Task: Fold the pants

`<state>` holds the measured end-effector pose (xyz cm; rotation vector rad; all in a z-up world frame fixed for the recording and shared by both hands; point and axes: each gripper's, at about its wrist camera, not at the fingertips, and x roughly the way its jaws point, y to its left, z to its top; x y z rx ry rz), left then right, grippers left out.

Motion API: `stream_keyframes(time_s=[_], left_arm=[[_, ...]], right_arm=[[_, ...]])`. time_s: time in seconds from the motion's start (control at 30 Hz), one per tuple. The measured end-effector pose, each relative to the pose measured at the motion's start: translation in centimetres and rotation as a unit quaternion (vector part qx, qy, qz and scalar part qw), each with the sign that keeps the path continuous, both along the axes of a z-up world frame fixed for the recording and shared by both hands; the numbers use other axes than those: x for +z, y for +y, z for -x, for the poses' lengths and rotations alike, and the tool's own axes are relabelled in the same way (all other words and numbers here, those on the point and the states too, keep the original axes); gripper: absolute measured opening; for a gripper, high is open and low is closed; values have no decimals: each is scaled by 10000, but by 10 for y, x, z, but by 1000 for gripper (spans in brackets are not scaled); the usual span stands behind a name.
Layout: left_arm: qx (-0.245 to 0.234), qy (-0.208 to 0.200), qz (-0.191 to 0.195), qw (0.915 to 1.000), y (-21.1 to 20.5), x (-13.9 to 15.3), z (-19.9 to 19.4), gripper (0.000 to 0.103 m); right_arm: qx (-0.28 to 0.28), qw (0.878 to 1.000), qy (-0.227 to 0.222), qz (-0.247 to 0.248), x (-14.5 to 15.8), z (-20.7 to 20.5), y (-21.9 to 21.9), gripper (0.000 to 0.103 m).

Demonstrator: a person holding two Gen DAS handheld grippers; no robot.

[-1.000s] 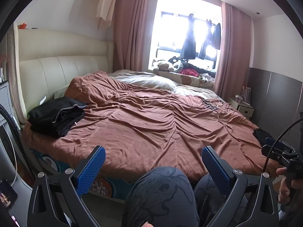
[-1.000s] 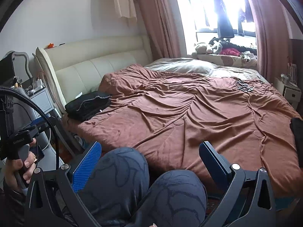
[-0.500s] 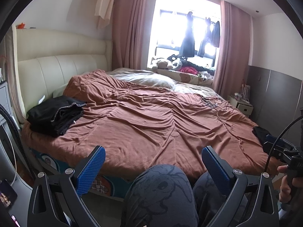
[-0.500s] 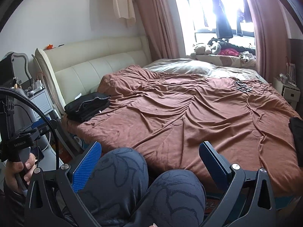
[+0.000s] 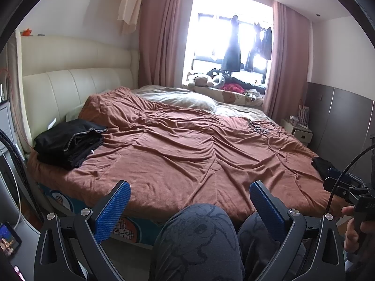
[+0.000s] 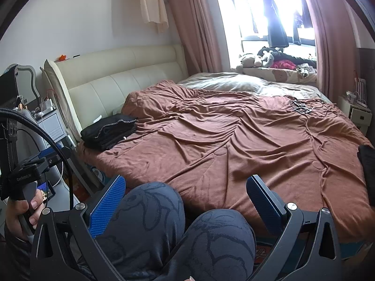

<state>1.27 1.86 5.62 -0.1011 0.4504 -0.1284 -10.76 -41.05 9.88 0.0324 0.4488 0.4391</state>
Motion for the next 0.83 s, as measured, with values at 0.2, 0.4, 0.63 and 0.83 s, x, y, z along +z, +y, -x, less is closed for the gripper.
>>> stream_keyframes(time_s=[0.2,0.4,0.63,0.83], left_arm=[[-21,-3,10,10000,0,0,0,102],[14,-38,-25,10000,-3,2,3,103],[-8,-56,1,10000,-6,4,5,103],[-76,-62,-86,9999,-12,5,8,102]], right_arm=[[-16,10000,-14,-17,1,1,-1,103],[-31,10000,-13,-12,-1,2,-2,103],[-60,10000,-17,-24,0,4,-4,103],[-126,9999,-5,-86,-2,6,-7,103]])
